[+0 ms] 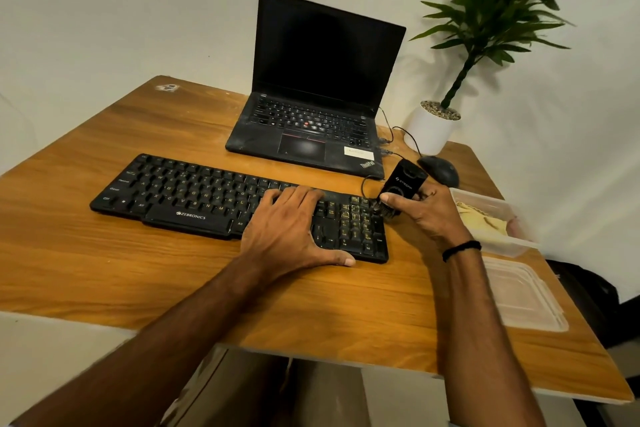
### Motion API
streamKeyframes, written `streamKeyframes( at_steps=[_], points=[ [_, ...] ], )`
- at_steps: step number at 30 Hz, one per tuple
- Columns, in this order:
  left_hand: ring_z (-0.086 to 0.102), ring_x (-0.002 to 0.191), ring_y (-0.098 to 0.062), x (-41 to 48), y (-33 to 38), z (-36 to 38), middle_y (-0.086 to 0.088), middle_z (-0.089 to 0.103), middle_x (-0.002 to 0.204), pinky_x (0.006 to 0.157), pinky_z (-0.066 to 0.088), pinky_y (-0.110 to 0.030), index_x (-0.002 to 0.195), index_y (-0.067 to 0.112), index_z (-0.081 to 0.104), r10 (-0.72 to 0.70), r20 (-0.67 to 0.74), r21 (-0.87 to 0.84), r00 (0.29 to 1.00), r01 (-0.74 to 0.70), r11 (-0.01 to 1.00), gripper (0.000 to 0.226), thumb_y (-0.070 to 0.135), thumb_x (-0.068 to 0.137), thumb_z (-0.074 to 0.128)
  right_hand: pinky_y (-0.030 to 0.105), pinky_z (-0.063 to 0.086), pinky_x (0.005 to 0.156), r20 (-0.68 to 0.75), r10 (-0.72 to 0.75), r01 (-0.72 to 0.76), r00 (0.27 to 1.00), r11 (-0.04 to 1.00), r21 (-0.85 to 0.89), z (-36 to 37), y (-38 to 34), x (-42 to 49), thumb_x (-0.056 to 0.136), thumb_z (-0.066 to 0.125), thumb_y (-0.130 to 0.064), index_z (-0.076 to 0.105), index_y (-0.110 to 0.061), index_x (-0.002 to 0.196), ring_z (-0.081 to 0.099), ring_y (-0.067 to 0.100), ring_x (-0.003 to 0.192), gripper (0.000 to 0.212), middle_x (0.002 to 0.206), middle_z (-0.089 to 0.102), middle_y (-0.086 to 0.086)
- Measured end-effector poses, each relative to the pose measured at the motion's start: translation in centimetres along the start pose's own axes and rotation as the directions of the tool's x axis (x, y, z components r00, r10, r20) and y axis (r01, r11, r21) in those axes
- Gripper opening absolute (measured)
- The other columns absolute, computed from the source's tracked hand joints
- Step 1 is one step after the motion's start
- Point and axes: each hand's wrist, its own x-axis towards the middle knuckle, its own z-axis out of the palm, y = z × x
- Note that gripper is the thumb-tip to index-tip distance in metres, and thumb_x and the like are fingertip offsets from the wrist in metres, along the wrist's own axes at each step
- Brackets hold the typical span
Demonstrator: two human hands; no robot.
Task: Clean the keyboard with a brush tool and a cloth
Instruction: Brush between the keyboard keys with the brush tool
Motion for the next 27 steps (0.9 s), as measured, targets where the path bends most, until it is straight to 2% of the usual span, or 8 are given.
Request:
streamKeyframes(
  at_steps=[4, 8, 14, 18, 21, 23, 27],
  points=[
    [0.047, 0.130, -0.015, -0.04, 0.07, -0.08, 0.005, 0.051, 0.143, 0.116, 0.029, -0.040, 0.146, 0.023, 0.043, -0.004, -0.004, -0.002, 1.000, 0.004, 1.000, 0.125, 0.111, 0.057, 0.031, 0.011, 0.051, 0.066, -0.007, 0.003, -0.002, 1.000, 1.000, 0.030, 0.39, -0.08, -0.21, 0.077, 0.082, -0.025, 0.071, -0.012, 0.107, 0.069, 0.003, 0.089, 0.035, 0.099, 0.074, -0.002],
    [0.047, 0.129, -0.015, -0.03, 0.04, -0.01, 0.005, 0.051, 0.142, 0.116, 0.029, -0.040, 0.145, 0.024, 0.043, -0.004, 0.000, -0.001, 1.000, 0.004, 1.000, 0.125, 0.111, 0.057, 0.029, 0.016, 0.052, 0.070, -0.005, 0.018, -0.018, 1.000, 1.000, 0.023, 0.44, -0.05, -0.11, 0.076, 0.083, -0.027, 0.070, -0.013, 0.110, 0.069, 0.008, 0.095, 0.038, 0.102, 0.074, -0.002],
    [0.048, 0.129, -0.015, -0.02, -0.04, 0.00, 0.005, 0.052, 0.141, 0.117, 0.029, -0.040, 0.144, 0.024, 0.043, -0.001, -0.012, -0.012, 1.000, 0.001, 1.000, 0.124, 0.111, 0.057, 0.030, 0.013, 0.052, 0.067, -0.015, 0.017, -0.017, 1.000, 0.999, 0.032, 0.57, -0.25, -0.18, 0.079, 0.081, -0.025, 0.070, -0.016, 0.105, 0.069, 0.006, 0.092, 0.030, 0.099, 0.074, -0.003],
    [0.048, 0.129, -0.015, -0.09, 0.06, 0.04, 0.005, 0.052, 0.141, 0.117, 0.028, -0.040, 0.144, 0.024, 0.042, -0.002, -0.011, -0.008, 1.000, 0.002, 1.000, 0.124, 0.111, 0.057, 0.031, 0.019, 0.052, 0.076, -0.013, 0.027, -0.027, 1.000, 0.999, 0.021, 0.52, -0.24, -0.15, 0.077, 0.082, -0.029, 0.071, -0.021, 0.104, 0.069, 0.004, 0.094, 0.031, 0.100, 0.074, -0.005],
    [0.048, 0.129, -0.014, -0.04, 0.12, -0.05, 0.006, 0.052, 0.140, 0.117, 0.028, -0.040, 0.144, 0.024, 0.043, -0.010, -0.010, -0.009, 1.000, 0.010, 1.000, 0.124, 0.111, 0.057, 0.030, 0.017, 0.050, 0.072, -0.019, 0.019, -0.019, 1.000, 1.000, 0.014, 0.55, -0.44, -0.04, 0.076, 0.083, -0.029, 0.071, -0.022, 0.101, 0.068, 0.000, 0.087, 0.029, 0.095, 0.074, -0.007],
    [0.047, 0.130, -0.014, -0.02, 0.13, -0.09, 0.006, 0.052, 0.141, 0.118, 0.028, -0.041, 0.144, 0.024, 0.043, -0.012, -0.009, -0.007, 1.000, 0.012, 1.000, 0.125, 0.112, 0.056, 0.030, 0.020, 0.051, 0.070, -0.032, 0.002, -0.002, 0.999, 1.000, -0.012, 0.65, -0.40, 0.05, 0.075, 0.084, -0.030, 0.072, -0.022, 0.095, 0.069, 0.003, 0.083, 0.025, 0.089, 0.073, -0.007],
    [0.048, 0.129, -0.014, -0.16, 0.17, -0.11, 0.006, 0.052, 0.141, 0.117, 0.028, -0.041, 0.144, 0.025, 0.043, -0.011, -0.011, -0.018, 1.000, 0.011, 1.000, 0.124, 0.112, 0.056, 0.031, 0.030, 0.057, 0.080, -0.051, 0.012, -0.014, 0.999, 1.000, -0.025, 0.75, 0.10, 0.19, 0.074, 0.084, -0.034, 0.072, -0.022, 0.099, 0.070, 0.011, 0.091, 0.030, 0.094, 0.075, -0.004]
  ],
)
